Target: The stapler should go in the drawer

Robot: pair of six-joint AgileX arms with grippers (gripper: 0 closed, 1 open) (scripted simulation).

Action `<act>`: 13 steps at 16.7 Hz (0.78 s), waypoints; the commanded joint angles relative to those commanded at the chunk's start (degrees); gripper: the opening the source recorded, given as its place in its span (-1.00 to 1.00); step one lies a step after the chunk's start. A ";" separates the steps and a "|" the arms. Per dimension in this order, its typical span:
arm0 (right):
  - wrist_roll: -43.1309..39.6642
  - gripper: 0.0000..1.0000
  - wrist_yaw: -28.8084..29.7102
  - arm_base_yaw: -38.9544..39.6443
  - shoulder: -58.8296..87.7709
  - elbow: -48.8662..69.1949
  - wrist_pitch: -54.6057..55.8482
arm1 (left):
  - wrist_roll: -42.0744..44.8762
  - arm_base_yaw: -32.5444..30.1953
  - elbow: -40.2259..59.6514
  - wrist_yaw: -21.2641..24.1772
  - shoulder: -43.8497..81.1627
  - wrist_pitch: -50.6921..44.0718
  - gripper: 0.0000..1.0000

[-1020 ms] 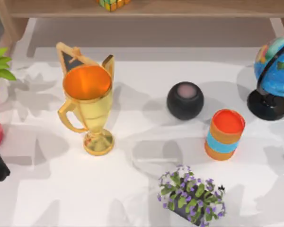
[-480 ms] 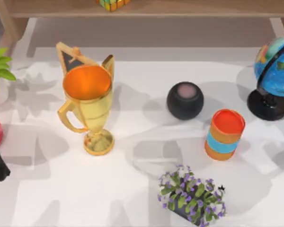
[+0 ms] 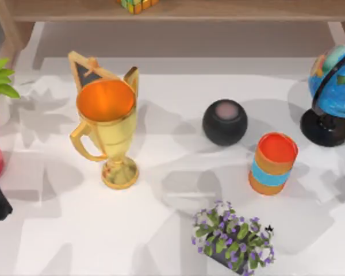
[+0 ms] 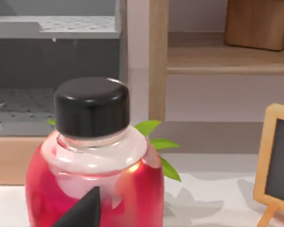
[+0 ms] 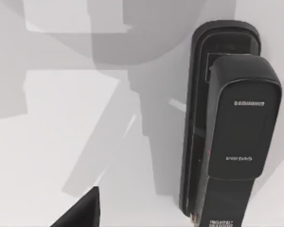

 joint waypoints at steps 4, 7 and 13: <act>0.17 1.00 0.00 0.13 1.04 -1.61 2.48 | 0.00 0.00 0.00 0.00 0.00 0.00 1.00; 0.18 1.00 0.01 0.12 3.58 -4.45 8.41 | 0.00 0.00 0.00 0.00 0.00 0.00 1.00; 0.18 1.00 0.02 0.10 5.37 -6.38 11.75 | 0.00 0.00 0.00 0.00 0.00 0.00 1.00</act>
